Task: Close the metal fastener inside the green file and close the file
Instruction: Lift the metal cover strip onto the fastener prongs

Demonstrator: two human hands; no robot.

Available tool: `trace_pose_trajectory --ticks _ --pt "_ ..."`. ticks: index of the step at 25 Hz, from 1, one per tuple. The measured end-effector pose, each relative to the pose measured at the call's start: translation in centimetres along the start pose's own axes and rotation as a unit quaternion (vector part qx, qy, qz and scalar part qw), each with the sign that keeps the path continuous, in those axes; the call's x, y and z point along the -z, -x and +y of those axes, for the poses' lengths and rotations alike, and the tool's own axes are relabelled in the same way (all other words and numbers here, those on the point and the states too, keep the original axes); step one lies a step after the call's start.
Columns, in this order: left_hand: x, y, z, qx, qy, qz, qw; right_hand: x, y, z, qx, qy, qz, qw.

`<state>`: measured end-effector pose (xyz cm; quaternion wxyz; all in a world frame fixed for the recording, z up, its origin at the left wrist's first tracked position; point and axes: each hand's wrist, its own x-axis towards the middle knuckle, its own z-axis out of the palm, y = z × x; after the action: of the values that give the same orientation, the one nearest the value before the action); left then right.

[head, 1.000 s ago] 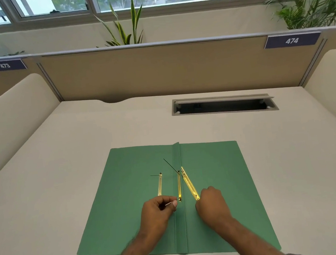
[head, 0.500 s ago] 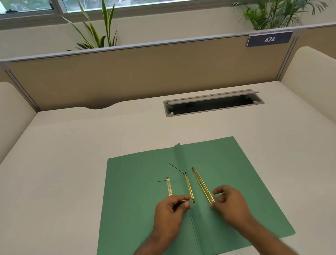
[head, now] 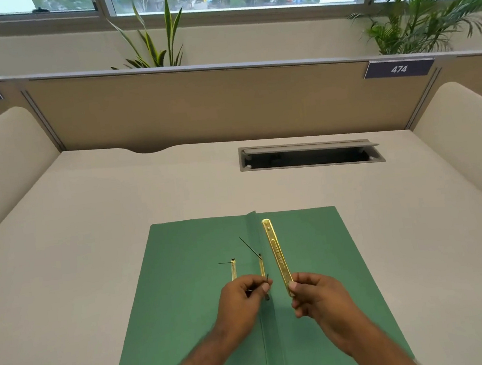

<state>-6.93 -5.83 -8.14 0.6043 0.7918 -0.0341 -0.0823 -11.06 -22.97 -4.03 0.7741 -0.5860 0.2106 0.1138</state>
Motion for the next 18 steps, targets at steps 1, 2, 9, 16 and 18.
trace_pose_trajectory --ticks 1,2,9,16,18 --pt "-0.1 -0.1 0.1 -0.003 -0.004 0.003 1.0 -0.1 0.0 -0.1 0.003 0.007 -0.016 1.0" --pt "-0.3 -0.1 0.2 -0.005 -0.01 0.007 1.0 -0.2 -0.1 -0.1 0.006 0.012 -0.031 0.999" --pt "-0.2 0.0 0.1 -0.036 -0.063 0.014 0.997 -1.1 -0.8 0.1 0.02 0.031 -0.054 0.998" --pt "-0.3 -0.1 0.0 -0.109 -0.115 0.021 0.987 -1.3 -1.5 0.2 0.014 0.044 -0.031 0.998" --pt "-0.3 -0.2 0.0 -0.118 -0.119 0.017 0.986 -1.5 -1.4 0.4 0.007 0.057 -0.031 0.998"
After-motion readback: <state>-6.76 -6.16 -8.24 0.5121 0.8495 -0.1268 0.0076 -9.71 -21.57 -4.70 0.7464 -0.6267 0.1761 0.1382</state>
